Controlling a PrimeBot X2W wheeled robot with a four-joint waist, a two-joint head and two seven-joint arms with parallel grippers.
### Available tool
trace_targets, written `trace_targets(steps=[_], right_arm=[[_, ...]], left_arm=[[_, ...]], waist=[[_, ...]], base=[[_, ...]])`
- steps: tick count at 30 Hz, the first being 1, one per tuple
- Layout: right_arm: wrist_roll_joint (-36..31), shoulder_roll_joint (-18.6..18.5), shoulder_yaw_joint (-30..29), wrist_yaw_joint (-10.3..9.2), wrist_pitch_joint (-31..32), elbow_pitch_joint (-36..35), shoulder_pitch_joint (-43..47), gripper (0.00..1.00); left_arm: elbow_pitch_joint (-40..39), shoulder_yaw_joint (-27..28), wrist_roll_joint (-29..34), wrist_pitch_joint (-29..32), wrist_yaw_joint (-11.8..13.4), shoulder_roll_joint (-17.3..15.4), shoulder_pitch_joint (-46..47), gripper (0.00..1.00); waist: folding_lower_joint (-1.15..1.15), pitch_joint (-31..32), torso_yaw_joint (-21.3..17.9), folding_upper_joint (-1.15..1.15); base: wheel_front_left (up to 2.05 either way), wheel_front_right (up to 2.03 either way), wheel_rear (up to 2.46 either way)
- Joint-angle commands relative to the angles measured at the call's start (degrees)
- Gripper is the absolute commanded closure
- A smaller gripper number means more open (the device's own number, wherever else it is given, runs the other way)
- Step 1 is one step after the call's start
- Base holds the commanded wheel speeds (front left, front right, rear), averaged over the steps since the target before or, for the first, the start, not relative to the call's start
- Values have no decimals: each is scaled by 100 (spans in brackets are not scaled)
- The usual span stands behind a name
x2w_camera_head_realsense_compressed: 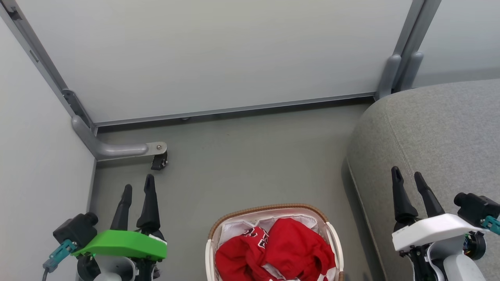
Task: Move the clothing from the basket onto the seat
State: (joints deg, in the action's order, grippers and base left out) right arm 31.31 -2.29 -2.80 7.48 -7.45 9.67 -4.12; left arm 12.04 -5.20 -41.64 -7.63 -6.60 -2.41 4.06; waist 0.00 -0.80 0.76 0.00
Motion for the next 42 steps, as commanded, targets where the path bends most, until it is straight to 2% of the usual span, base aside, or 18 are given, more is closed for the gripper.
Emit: trace_targets(steps=[1, 21, 42], right_arm=[[-213, -40, 13, 1, -69, -32, -14, 0], [-1436, -54, 124, 2, -353, 88, 20, 0], [-2393, -65, 151, 2, -594, 198, 122, 0]], left_arm=[[-16, -8, 179, -52, -10, -41, -11, 0], [414, -113, 1165, -328, -21, -52, -37, 0], [777, -171, 1942, -581, -46, -59, -52, 0]], waist=[[0, 1, 3, 0], [0, 8, 42, 0], [0, 14, 79, 0]], base=[[0, 0, 0], [0, 0, 0], [0, 0, 0]])
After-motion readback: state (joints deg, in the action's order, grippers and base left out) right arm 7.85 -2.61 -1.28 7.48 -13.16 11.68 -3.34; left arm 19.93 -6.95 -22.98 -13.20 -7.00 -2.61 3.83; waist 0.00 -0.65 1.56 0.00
